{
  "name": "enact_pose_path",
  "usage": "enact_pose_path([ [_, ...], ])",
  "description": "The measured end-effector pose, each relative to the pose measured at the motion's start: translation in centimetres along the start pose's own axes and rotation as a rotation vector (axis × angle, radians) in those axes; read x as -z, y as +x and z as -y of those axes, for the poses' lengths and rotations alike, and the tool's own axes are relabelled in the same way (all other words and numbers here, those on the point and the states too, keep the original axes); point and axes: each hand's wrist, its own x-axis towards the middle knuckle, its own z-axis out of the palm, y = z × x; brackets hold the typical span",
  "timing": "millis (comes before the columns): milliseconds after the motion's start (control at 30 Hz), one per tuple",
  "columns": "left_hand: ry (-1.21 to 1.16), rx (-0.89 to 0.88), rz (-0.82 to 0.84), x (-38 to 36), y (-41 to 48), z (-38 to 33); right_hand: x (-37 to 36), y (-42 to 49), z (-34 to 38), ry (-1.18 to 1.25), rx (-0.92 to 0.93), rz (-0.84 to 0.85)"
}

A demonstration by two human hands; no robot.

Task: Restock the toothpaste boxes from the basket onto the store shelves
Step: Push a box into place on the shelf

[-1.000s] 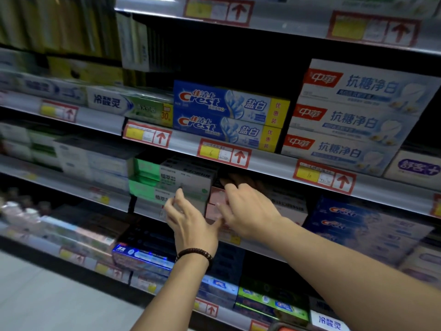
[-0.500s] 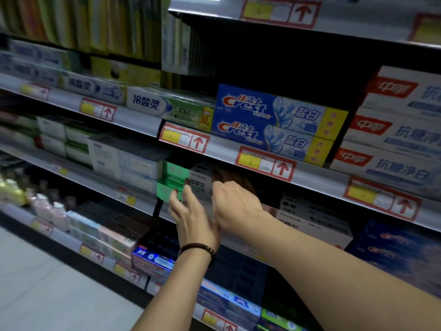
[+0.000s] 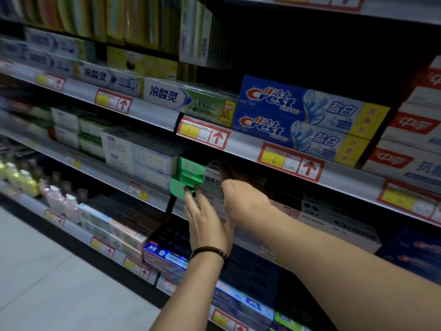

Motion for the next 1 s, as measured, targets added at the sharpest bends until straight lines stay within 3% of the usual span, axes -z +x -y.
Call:
enact_pose_path([
  [1000,0.051,0.016,0.045,0.3,-0.2,-0.1,0.0,-1.4,0.5,-0.012,0.044,-0.140],
])
